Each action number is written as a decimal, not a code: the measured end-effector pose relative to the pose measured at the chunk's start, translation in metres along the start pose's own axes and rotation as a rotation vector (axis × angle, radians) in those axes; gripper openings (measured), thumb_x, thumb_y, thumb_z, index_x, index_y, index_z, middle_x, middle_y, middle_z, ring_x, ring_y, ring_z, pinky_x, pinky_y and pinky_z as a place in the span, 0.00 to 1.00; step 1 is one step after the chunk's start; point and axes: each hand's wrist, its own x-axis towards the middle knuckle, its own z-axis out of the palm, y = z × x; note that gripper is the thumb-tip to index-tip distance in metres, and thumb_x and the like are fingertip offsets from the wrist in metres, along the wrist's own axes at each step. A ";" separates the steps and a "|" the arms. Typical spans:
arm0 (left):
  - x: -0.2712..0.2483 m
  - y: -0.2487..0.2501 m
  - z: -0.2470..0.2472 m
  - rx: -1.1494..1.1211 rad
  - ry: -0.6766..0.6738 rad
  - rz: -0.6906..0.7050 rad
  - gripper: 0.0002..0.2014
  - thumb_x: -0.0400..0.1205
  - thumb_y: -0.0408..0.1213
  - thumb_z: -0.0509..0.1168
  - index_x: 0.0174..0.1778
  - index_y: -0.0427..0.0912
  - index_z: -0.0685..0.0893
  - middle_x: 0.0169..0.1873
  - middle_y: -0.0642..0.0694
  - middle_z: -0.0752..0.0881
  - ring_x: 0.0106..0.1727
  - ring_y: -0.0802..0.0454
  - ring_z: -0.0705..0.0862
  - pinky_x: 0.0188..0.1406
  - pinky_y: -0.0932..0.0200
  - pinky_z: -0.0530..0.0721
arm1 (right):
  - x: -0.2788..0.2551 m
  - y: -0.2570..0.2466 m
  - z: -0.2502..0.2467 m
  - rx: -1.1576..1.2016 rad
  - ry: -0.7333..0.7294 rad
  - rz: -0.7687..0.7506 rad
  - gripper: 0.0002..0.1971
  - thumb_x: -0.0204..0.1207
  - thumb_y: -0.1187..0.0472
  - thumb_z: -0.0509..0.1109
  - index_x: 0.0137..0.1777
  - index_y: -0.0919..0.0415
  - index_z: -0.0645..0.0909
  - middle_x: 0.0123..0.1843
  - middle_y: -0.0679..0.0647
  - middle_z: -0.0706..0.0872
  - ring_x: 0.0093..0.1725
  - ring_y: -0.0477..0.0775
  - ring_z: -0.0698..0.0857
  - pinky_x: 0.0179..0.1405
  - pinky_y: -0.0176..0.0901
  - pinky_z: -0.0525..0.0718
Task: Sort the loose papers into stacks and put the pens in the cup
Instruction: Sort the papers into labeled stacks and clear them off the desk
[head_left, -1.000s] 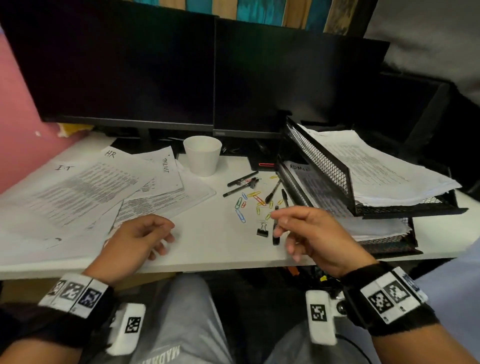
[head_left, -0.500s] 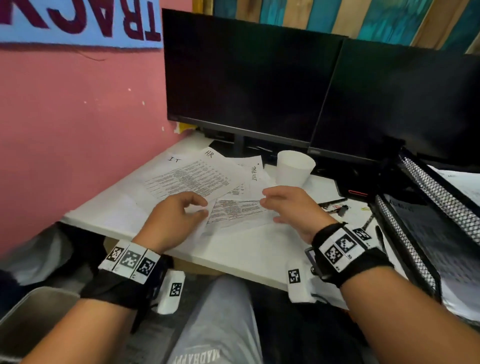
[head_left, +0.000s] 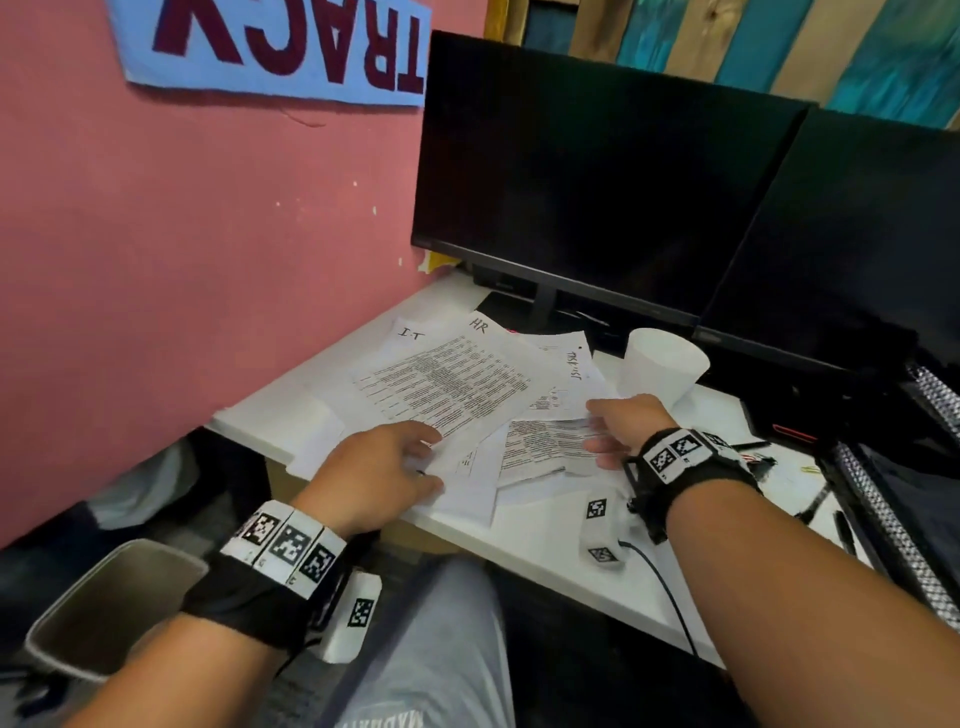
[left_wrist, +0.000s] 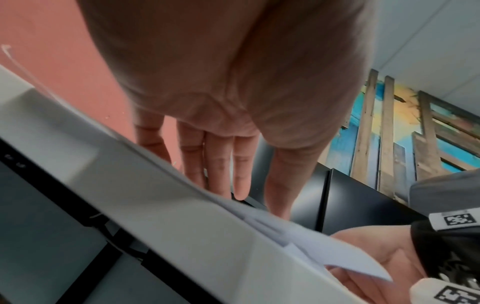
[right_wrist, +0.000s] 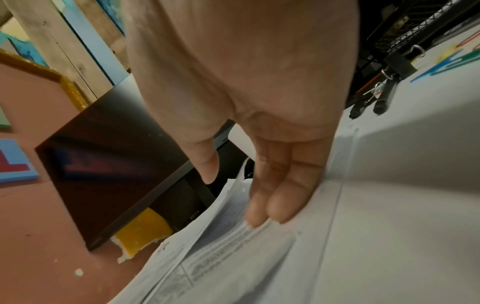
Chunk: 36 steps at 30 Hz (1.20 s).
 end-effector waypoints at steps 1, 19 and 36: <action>0.000 -0.001 -0.001 -0.016 0.003 0.007 0.25 0.76 0.49 0.79 0.69 0.63 0.82 0.55 0.67 0.88 0.57 0.65 0.87 0.57 0.64 0.79 | 0.002 0.001 0.001 0.009 -0.008 0.009 0.08 0.85 0.61 0.73 0.54 0.67 0.84 0.48 0.59 0.92 0.34 0.56 0.90 0.24 0.43 0.90; 0.001 -0.002 0.000 -0.131 0.089 0.022 0.14 0.79 0.49 0.78 0.59 0.60 0.88 0.50 0.62 0.90 0.52 0.65 0.86 0.55 0.61 0.80 | -0.044 -0.033 -0.065 0.739 0.331 -0.468 0.08 0.82 0.67 0.59 0.45 0.54 0.72 0.56 0.60 0.90 0.52 0.61 0.93 0.47 0.71 0.94; -0.004 0.003 0.001 0.280 0.154 0.005 0.23 0.79 0.50 0.72 0.72 0.59 0.83 0.68 0.54 0.88 0.68 0.46 0.85 0.66 0.50 0.82 | -0.052 0.019 -0.039 0.363 0.095 -0.182 0.11 0.81 0.72 0.67 0.43 0.60 0.88 0.41 0.57 0.93 0.39 0.58 0.90 0.25 0.37 0.86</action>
